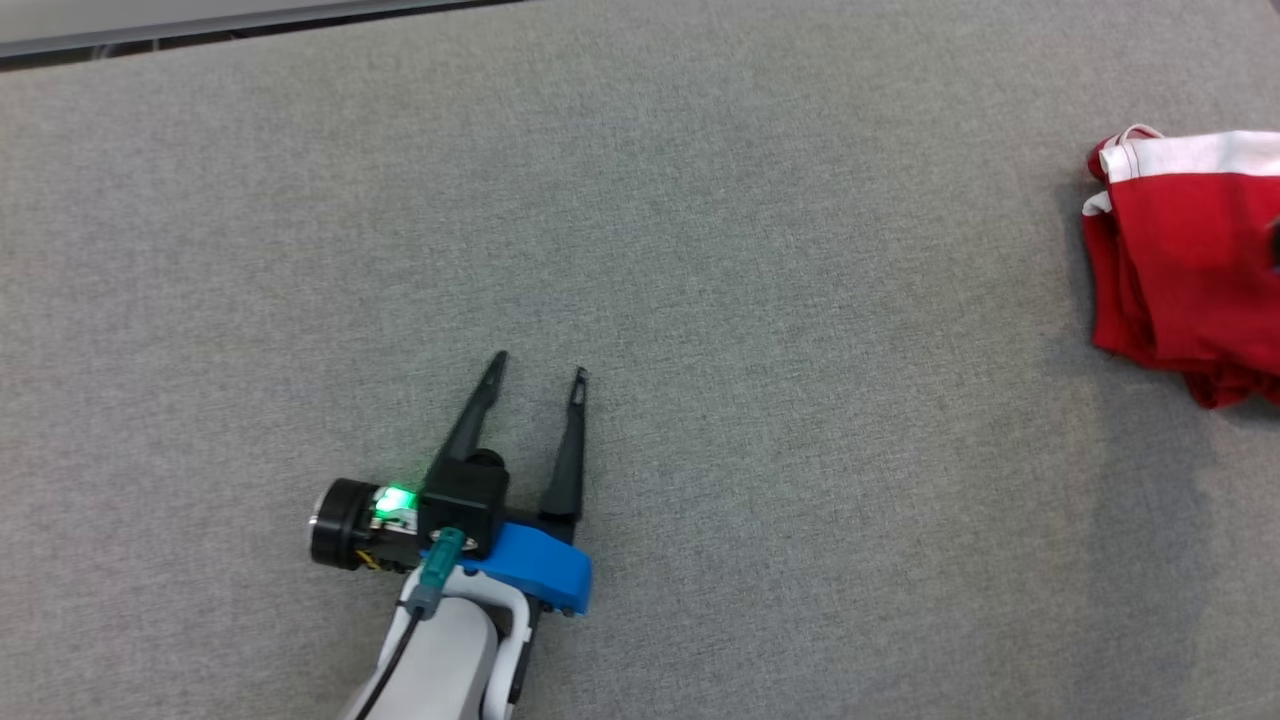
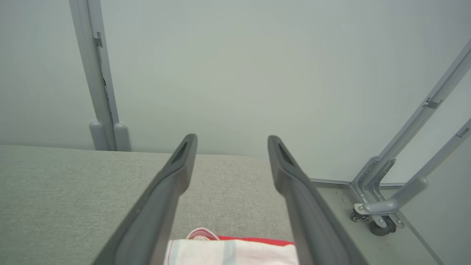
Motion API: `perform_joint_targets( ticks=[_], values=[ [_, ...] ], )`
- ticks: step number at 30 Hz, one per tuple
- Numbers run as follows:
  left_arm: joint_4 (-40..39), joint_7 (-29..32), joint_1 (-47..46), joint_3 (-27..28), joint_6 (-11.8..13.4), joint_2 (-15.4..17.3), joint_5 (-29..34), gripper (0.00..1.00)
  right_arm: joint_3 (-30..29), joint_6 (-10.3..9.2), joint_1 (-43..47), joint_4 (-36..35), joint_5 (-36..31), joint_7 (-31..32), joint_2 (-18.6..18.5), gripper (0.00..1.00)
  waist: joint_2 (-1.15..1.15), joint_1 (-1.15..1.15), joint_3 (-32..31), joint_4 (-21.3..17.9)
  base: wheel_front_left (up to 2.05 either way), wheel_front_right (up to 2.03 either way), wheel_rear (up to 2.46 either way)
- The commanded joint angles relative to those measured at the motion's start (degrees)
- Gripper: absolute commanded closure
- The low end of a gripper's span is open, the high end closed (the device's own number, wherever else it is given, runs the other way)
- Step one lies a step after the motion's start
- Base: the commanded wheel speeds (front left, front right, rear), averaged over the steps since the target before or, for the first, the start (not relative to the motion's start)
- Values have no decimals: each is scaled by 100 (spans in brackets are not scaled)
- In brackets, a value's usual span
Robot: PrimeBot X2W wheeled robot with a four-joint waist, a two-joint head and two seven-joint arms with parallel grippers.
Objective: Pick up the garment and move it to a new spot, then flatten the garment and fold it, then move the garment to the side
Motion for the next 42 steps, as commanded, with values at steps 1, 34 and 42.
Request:
perform_joint_targets(
  ticks=[1,34,42],
  values=[
    [-39,14,22,90,56,61,17,0,-237,-2,263,-296,-169,-14,233,0,0,0,-38,12,0,0,0],
    [-228,10,1015,1189,356,36,-150,0,-622,-2,3386,-1743,-1567,-15,2746,0,0,0,-1497,590,0,0,0],
    [-226,10,1323,1367,270,38,-113,0,-695,-2,3562,-1702,-1674,-16,2820,0,0,0,-1908,671,0,0,0]
  ],
)
